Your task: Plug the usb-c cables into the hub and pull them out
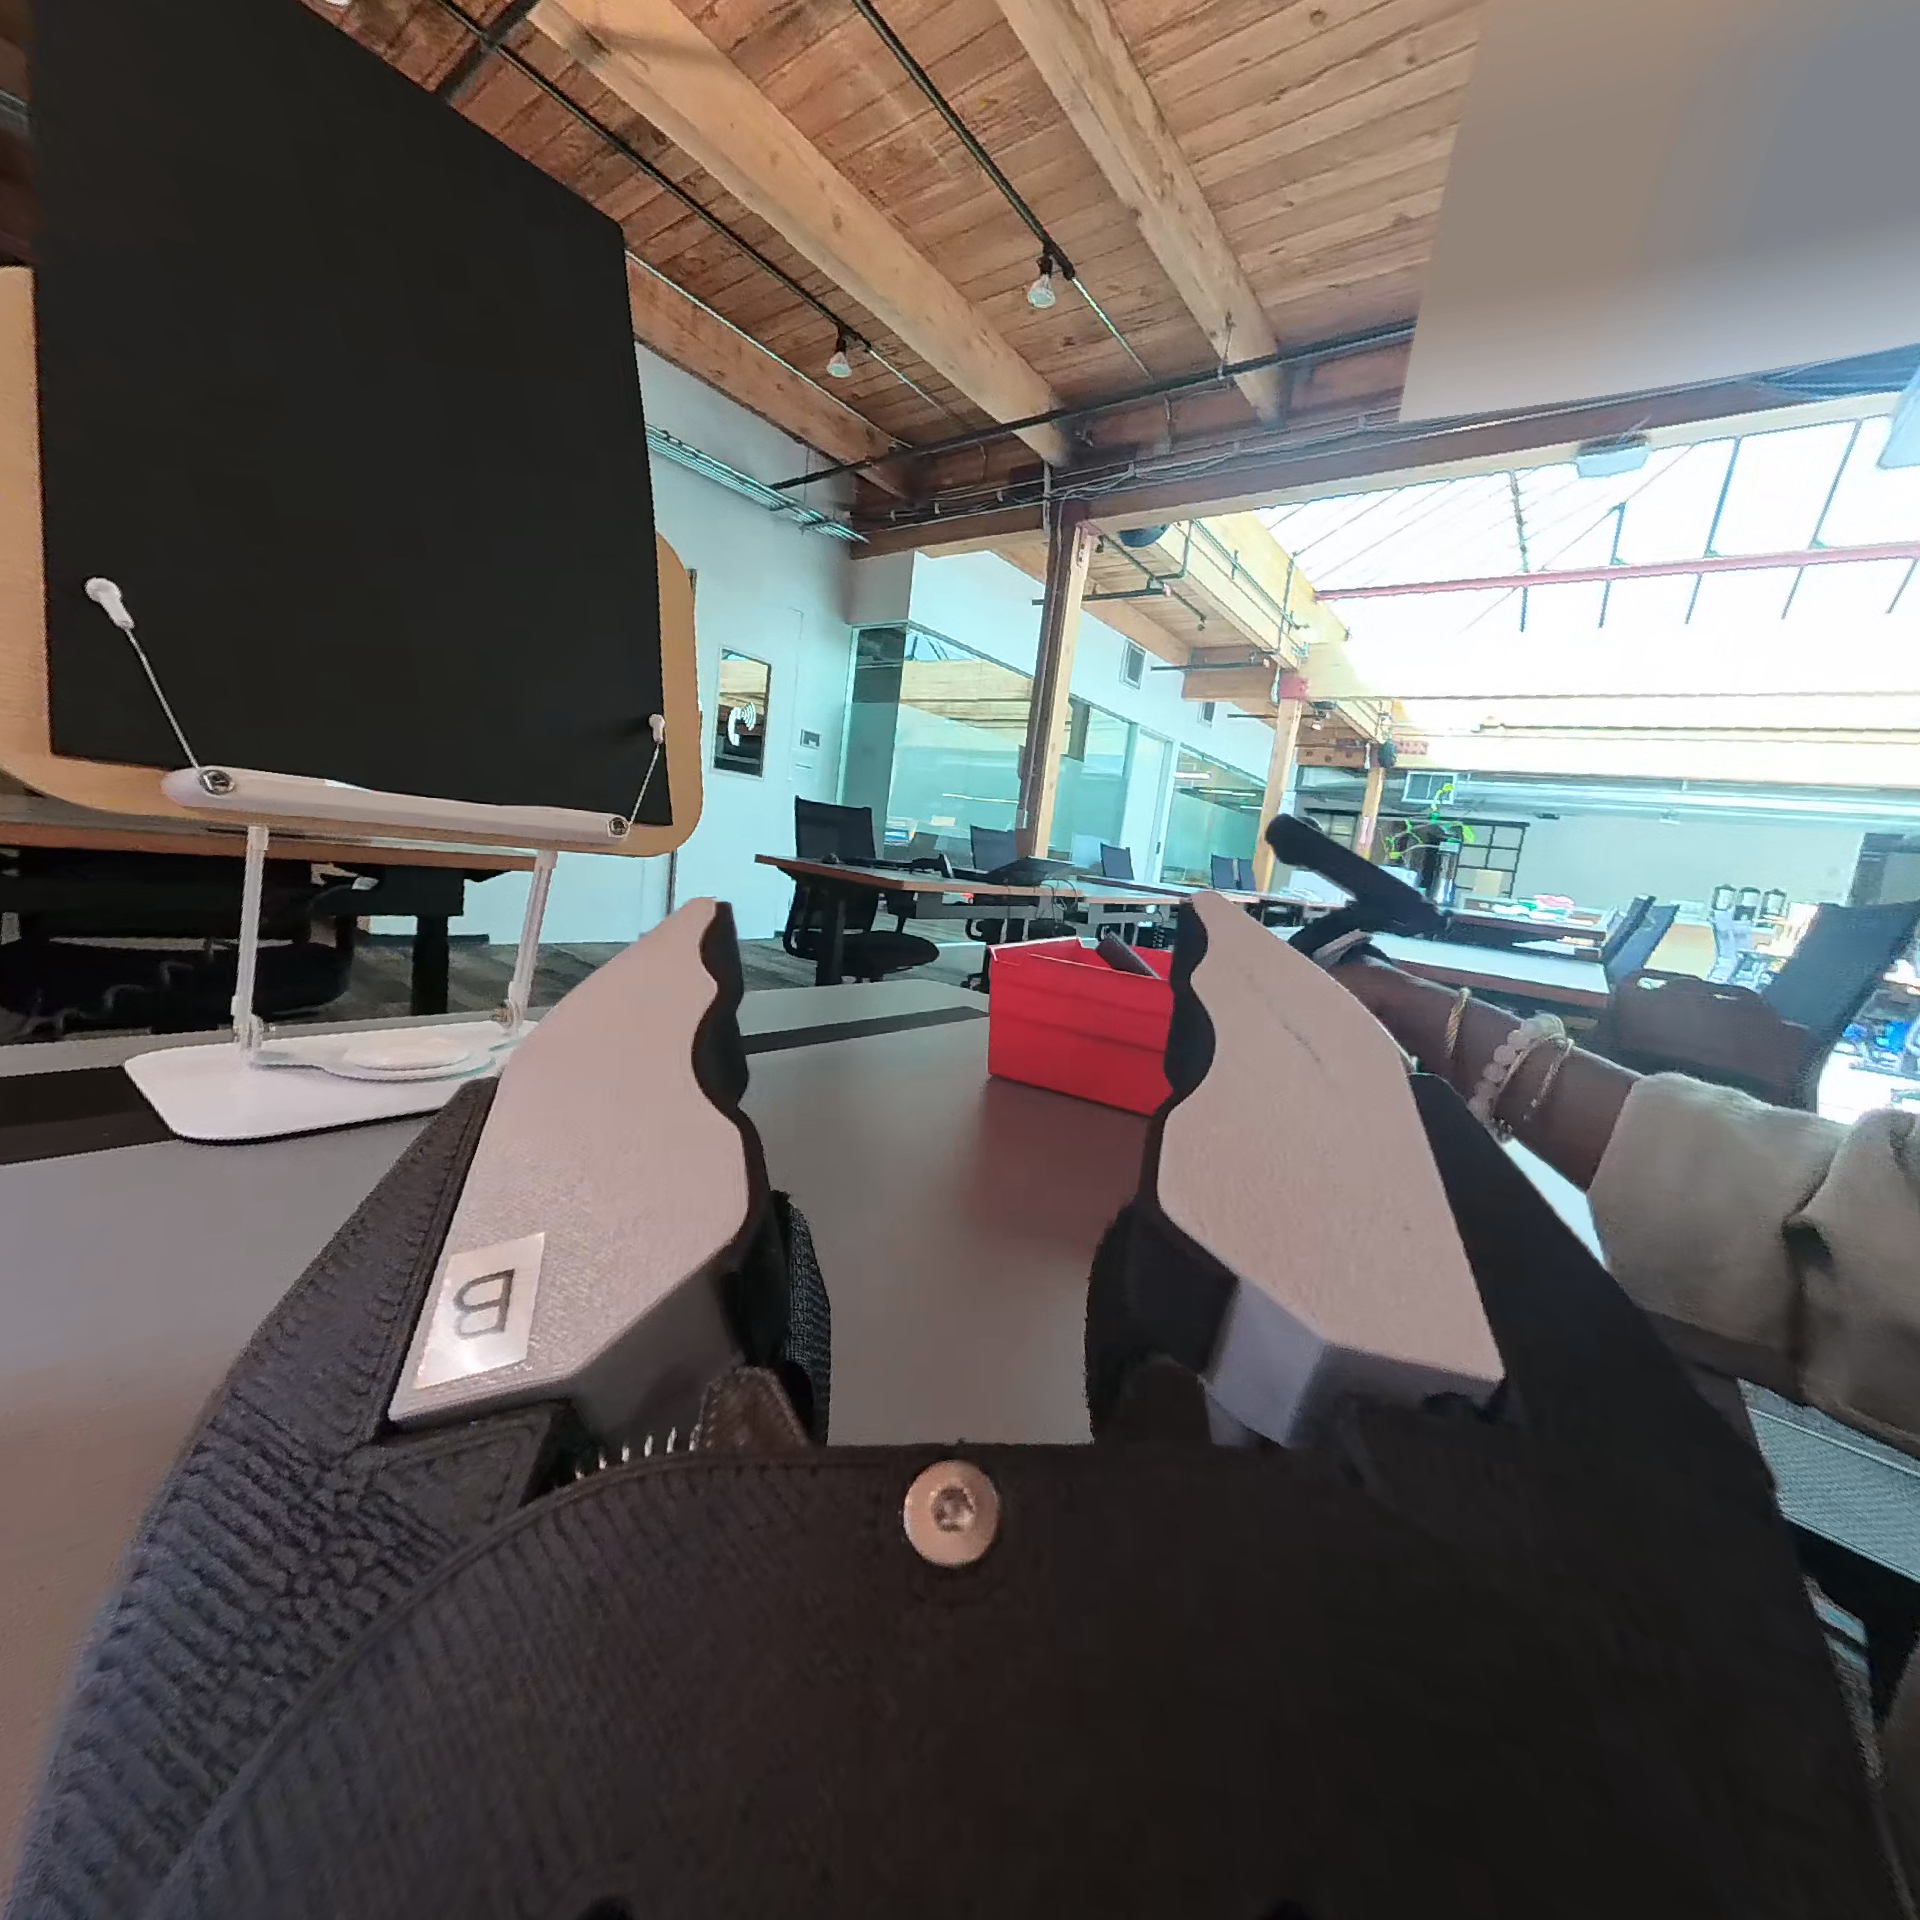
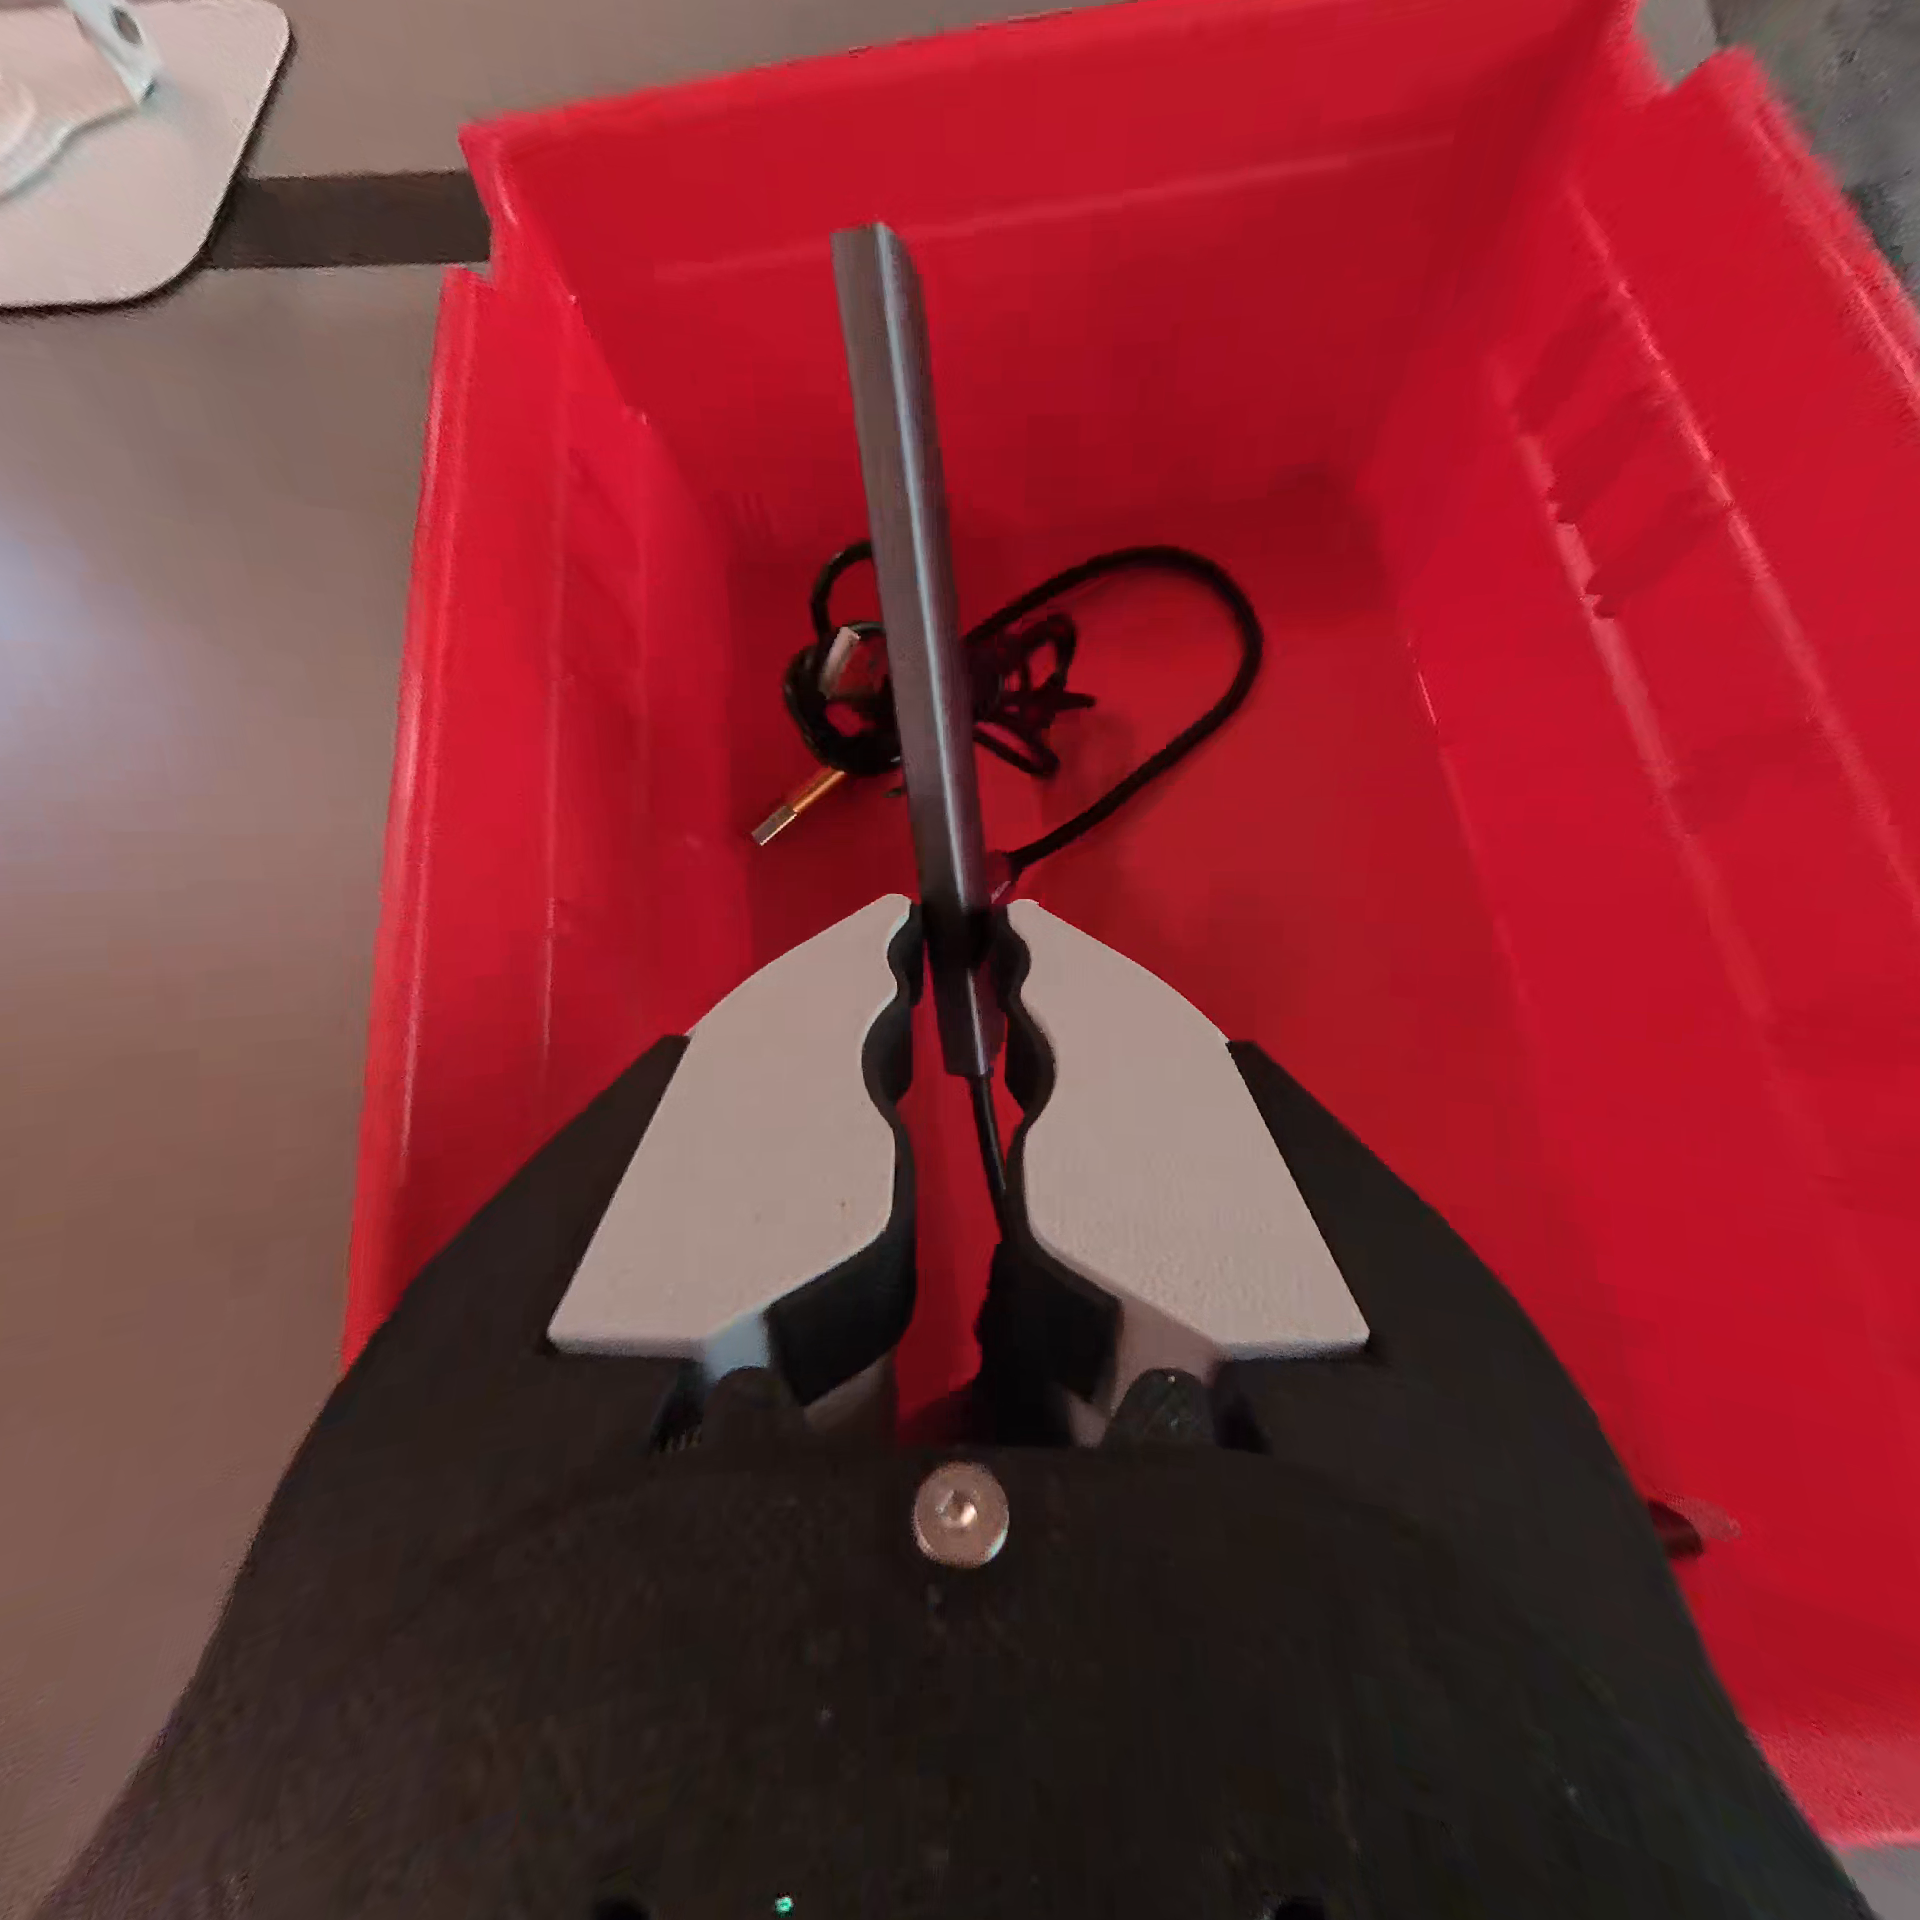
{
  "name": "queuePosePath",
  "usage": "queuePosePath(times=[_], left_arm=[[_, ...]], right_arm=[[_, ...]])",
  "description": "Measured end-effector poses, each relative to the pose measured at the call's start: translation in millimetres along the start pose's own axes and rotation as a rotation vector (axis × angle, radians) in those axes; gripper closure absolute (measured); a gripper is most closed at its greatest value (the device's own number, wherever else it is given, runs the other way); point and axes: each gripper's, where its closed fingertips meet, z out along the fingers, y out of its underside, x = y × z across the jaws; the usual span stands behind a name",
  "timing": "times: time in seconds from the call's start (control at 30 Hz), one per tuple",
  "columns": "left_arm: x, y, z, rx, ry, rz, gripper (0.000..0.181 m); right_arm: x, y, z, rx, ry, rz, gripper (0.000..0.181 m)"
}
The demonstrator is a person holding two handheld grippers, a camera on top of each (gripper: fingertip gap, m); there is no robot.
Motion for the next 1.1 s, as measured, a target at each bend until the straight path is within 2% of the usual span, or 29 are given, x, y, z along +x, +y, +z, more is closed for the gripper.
queuePosePath(times=[0.13,0.27,0.33,0.43,0.5,0.53,0.6,0.67,0.7,0.77,0.87,1.0,1.1], left_arm=[[-0.2,0.5,0.0,-0.003,-0.004,0.006,0.104],[1.5,2.1,1.3,-0.012,0.005,0.010,0.103],[2.0,2.6,1.5,-0.015,0.006,0.014,0.103],[1.9,2.1,1.3,-0.011,0.006,0.014,0.103],[2.1,2.7,1.8,-0.015,0.006,0.013,0.103],[2.5,3.1,2.0,-0.017,0.007,0.016,0.103],[3.4,3.4,2.5,-0.021,0.007,0.027,0.103],[4.4,3.7,3.1,-0.024,0.007,0.039,0.103],[5.2,4.2,3.3,-0.028,0.010,0.042,0.103],[6.3,5.4,3.7,-0.035,0.012,0.046,0.103],[9.2,5.2,5.0,-0.044,0.018,0.053,0.103],[18.2,6.4,3.7,-0.080,0.039,0.087,0.103],[21.5,4.3,-1.1,-0.088,0.045,0.079,0.103]], right_arm=[[-5.7,-24.1,-8.7,0.103,0.003,-0.015,0.155],[-18.0,-60.8,-39.6,0.317,0.000,-0.070,0.133],[-25.6,-67.1,-56.0,0.353,-0.034,-0.077,0.117],[-41.0,-63.2,-79.1,0.340,-0.114,-0.103,0.109],[-60.6,-36.5,-86.0,0.174,-0.194,-0.155,0.108],[-66.7,-18.9,-86.4,0.075,-0.195,-0.196,0.110],[-68.7,12.9,-80.1,-0.093,-0.121,-0.277,0.127],[-70.3,35.9,-69.8,-0.214,-0.053,-0.330,0.160],[-66.7,35.6,-66.0,-0.209,0.020,-0.352,0.177],[-76.4,31.2,-61.5,-0.184,0.042,-0.353,0.177],[-106.2,25.2,-51.8,-0.151,-0.010,-0.293,0.173],[-124.0,25.4,-49.8,-0.147,0.059,-0.347,0.174],[-141.5,27.9,-51.9,-0.116,-0.011,-0.324,0.174]])
